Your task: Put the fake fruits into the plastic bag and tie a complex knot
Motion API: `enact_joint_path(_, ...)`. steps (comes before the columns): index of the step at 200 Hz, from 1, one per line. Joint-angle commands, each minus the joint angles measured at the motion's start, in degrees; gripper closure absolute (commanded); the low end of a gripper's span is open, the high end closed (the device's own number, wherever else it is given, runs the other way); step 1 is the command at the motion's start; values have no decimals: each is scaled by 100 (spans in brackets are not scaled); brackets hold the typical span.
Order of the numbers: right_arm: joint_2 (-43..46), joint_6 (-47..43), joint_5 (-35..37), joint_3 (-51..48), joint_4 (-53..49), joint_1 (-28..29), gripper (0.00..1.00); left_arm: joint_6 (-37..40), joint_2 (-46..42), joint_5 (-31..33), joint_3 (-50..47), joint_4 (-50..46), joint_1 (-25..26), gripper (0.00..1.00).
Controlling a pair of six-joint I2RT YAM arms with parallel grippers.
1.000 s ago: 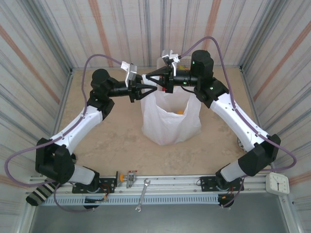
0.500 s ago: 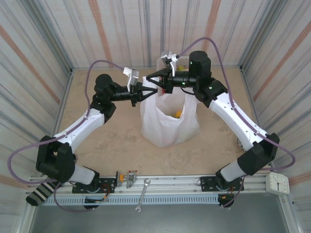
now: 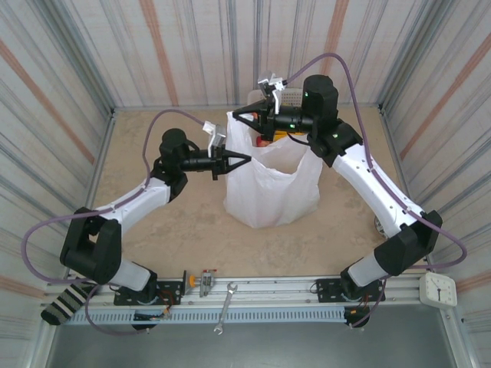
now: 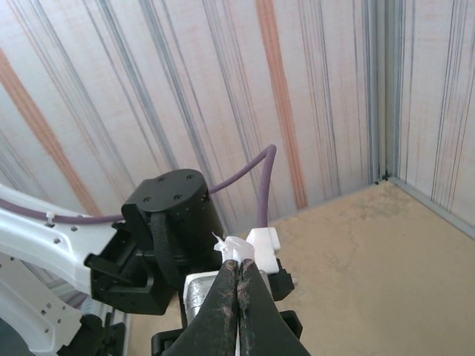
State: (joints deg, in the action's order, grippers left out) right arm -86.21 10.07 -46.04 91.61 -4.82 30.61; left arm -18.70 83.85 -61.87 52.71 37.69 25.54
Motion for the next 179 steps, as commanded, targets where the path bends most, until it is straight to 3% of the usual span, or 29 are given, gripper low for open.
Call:
enact_joint_path(1, 144, 99, 93, 220, 335, -55, 100, -112, 148, -145, -229, 373, 48, 94)
enact_joint_path(20, 158, 92, 117, 272, 212, -103, 93, -152, 135, -148, -218, 444, 48, 99)
enact_joint_path(49, 315, 158, -48, 449, -2, -297, 64, 29, 85, -138, -131, 154, 48, 100)
enact_joint_path(78, 632, 182, -360, 778, -445, -693, 47, -6, 78, -98, -129, 177, 28, 100)
enact_joint_path(104, 1256, 20, -435, 364, -643, -1314, 32, -75, 84, -50, -135, 268, 6, 100)
enact_joint_path(138, 2198, -118, -768, -963, -517, -2517, 0, -103, 77, -68, -123, 261, -15, 100)
enact_joint_path(179, 2913, 73, -1473, -2441, 4, -3846, 1, -61, 52, -80, -86, 145, -23, 100)
